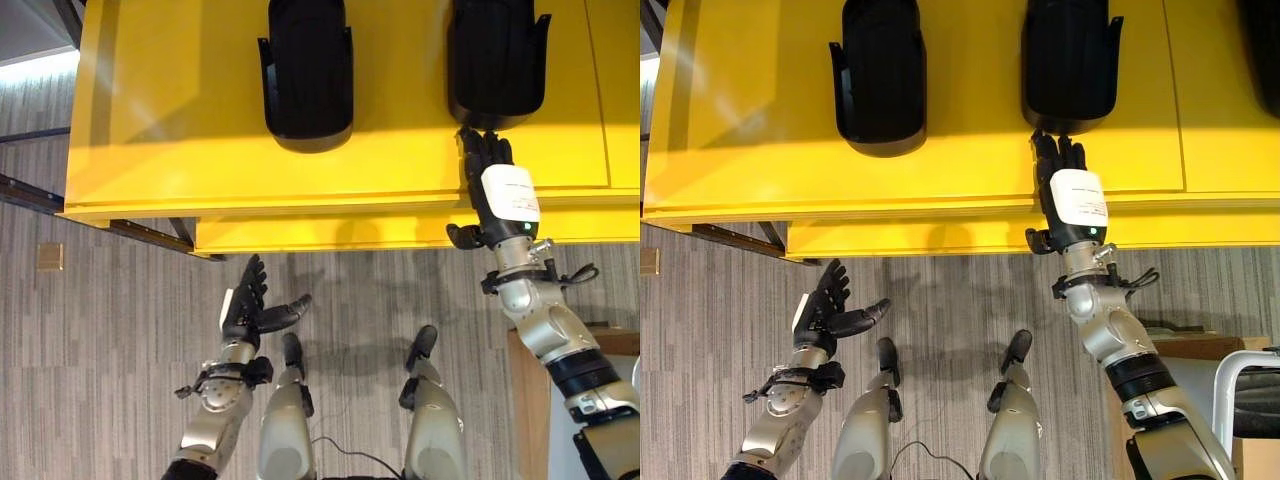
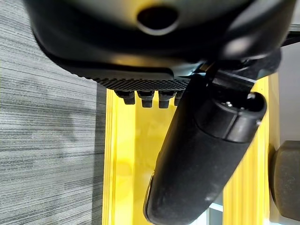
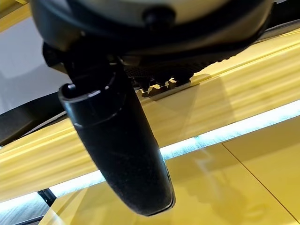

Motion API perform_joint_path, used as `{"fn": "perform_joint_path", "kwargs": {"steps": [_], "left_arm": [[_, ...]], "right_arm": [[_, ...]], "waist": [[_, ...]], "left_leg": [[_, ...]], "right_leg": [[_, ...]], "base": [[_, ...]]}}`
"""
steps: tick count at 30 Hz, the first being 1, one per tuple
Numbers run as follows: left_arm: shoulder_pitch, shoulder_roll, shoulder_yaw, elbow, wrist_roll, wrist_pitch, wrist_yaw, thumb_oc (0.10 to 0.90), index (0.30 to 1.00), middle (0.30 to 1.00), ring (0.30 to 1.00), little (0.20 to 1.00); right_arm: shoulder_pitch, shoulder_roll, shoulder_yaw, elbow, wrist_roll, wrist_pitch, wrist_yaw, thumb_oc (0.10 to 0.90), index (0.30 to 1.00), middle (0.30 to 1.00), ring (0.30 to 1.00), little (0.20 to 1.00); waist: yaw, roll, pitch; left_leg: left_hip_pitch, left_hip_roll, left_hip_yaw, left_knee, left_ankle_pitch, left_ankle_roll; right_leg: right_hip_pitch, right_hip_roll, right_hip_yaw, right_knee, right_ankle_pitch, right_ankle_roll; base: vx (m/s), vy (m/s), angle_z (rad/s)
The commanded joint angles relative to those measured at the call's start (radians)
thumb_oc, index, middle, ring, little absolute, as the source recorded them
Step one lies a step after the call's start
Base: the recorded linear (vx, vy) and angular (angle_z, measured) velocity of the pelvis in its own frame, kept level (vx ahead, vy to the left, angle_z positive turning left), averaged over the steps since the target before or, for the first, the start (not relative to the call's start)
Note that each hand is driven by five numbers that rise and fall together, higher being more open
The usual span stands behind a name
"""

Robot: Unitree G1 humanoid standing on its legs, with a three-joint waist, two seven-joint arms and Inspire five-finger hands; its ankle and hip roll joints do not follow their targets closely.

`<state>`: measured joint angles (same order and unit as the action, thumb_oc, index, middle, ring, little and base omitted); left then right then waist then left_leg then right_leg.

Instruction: Move parts from the plastic box to the shelf.

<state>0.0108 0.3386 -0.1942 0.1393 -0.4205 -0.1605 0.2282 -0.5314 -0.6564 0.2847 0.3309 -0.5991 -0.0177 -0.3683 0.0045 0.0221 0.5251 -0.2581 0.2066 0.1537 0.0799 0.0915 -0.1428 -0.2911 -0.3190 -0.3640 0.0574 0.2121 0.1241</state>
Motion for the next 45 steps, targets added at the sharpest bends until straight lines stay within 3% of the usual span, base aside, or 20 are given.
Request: {"fn": "perform_joint_path", "kwargs": {"steps": [1,19,26,31,45], "left_arm": [[-0.002,0.030,0.036,-0.088,0.020,-0.107,-0.001,0.900,1.000,1.000,1.000,1.000],[-0.001,0.029,0.051,-0.090,0.023,-0.103,0.006,0.900,1.000,1.000,1.000,1.000],[0.002,0.026,0.068,-0.085,0.039,-0.091,0.018,0.900,1.000,1.000,1.000,1.000],[0.013,0.027,0.078,-0.095,0.050,-0.086,0.027,0.900,1.000,1.000,1.000,1.000],[0.018,0.031,0.069,-0.096,0.052,-0.082,0.042,0.900,1.000,1.000,1.000,1.000]], "right_arm": [[-0.050,-0.052,-0.002,0.051,0.005,0.028,0.020,0.900,1.000,1.000,1.000,1.000],[-0.018,-0.043,-0.015,-0.017,0.002,0.017,0.030,0.900,1.000,1.000,1.000,1.000],[0.081,0.034,-0.039,-0.176,0.074,-0.035,0.058,0.900,1.000,1.000,1.000,1.000],[0.096,0.098,0.002,-0.276,0.150,-0.083,0.098,0.900,1.000,1.000,1.000,1.000],[-0.012,0.181,0.124,-0.275,0.178,-0.088,0.117,0.900,1.000,1.000,1.000,1.000]], "waist": [[0.011,-0.037,-0.017],[0.006,-0.043,-0.014],[-0.001,-0.056,-0.020],[0.001,-0.068,-0.028],[0.029,-0.093,-0.037]], "left_leg": [[0.013,0.049,-0.016,0.060,-0.081,-0.007],[0.014,0.051,-0.016,0.064,-0.082,-0.009],[0.016,0.050,-0.016,0.062,-0.081,-0.008],[0.025,0.050,-0.014,0.062,-0.087,-0.009],[0.019,0.037,-0.028,0.060,-0.081,-0.003]], "right_leg": [[0.005,-0.091,-0.004,0.118,-0.063,0.077],[0.011,-0.090,-0.004,0.114,-0.061,0.077],[0.018,-0.089,-0.005,0.104,-0.057,0.078],[0.036,-0.087,-0.010,0.096,-0.057,0.082],[0.067,-0.092,-0.034,0.066,-0.036,0.086]], "base": [[0.00,0.000,0.00],[0.00,0.000,0.00],[0.00,0.000,0.00],[0.00,0.009,-0.02],[0.00,0.005,0.01]]}}
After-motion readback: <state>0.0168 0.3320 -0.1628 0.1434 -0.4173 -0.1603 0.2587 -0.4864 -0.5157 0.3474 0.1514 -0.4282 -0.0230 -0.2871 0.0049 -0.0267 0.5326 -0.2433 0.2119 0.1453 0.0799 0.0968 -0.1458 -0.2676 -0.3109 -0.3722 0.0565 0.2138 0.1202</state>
